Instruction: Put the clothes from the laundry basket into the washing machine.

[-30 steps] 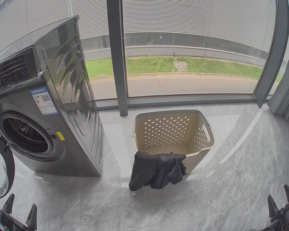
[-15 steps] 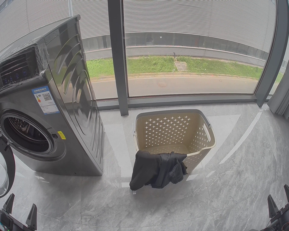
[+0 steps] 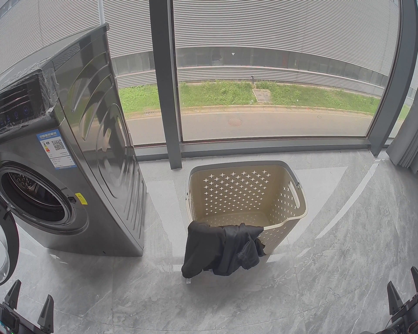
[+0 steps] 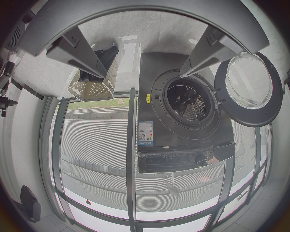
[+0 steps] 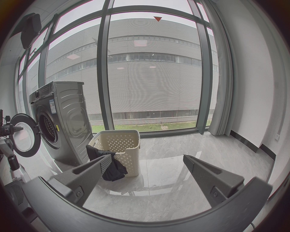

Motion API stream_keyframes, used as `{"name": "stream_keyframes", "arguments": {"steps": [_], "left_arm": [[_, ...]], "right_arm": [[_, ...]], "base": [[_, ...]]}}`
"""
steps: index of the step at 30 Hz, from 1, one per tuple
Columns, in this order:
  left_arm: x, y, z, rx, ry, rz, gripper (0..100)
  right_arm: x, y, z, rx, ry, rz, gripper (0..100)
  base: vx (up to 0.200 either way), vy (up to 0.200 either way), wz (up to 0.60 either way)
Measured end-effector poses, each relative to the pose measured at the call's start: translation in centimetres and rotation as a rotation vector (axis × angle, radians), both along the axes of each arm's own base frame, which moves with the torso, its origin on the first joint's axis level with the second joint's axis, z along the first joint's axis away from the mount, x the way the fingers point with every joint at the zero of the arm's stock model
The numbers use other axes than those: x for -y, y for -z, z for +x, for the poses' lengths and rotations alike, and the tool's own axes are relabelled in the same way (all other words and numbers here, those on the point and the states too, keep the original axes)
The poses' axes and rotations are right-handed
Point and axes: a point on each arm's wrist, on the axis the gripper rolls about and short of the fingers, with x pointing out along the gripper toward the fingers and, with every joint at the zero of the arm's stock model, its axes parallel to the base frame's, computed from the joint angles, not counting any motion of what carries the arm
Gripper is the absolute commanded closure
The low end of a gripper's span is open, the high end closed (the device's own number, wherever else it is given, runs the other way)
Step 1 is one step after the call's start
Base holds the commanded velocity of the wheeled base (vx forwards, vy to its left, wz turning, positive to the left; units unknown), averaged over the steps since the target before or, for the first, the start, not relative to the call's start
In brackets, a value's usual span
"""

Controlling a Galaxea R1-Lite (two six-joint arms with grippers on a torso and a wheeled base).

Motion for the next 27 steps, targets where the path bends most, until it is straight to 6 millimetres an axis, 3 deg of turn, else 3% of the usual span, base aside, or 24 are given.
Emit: {"name": "stream_keyframes", "arguments": {"steps": [2,11,20,27], "left_arm": [[0.0,0.0,0.0,0.0,0.0,0.0,0],[0.0,0.0,0.0,0.0,0.0,0.005,0],[0.0,0.0,0.0,-0.001,0.0,0.005,0],[0.0,0.0,0.0,-0.001,0.0,0.006,0]], "right_arm": [[0.0,0.0,0.0,0.0,0.0,0.0,0],[0.0,0.01,0.0,-0.001,-0.001,-0.001,0],[-0.02,0.01,0.0,-0.001,-0.009,-0.008,0],[-0.02,0.0,0.0,0.0,-0.011,-0.01,0]], "base": [[0.0,-0.2,0.0],[0.0,0.0,0.0],[0.2,0.0,0.0],[0.0,0.0,0.0]]}}
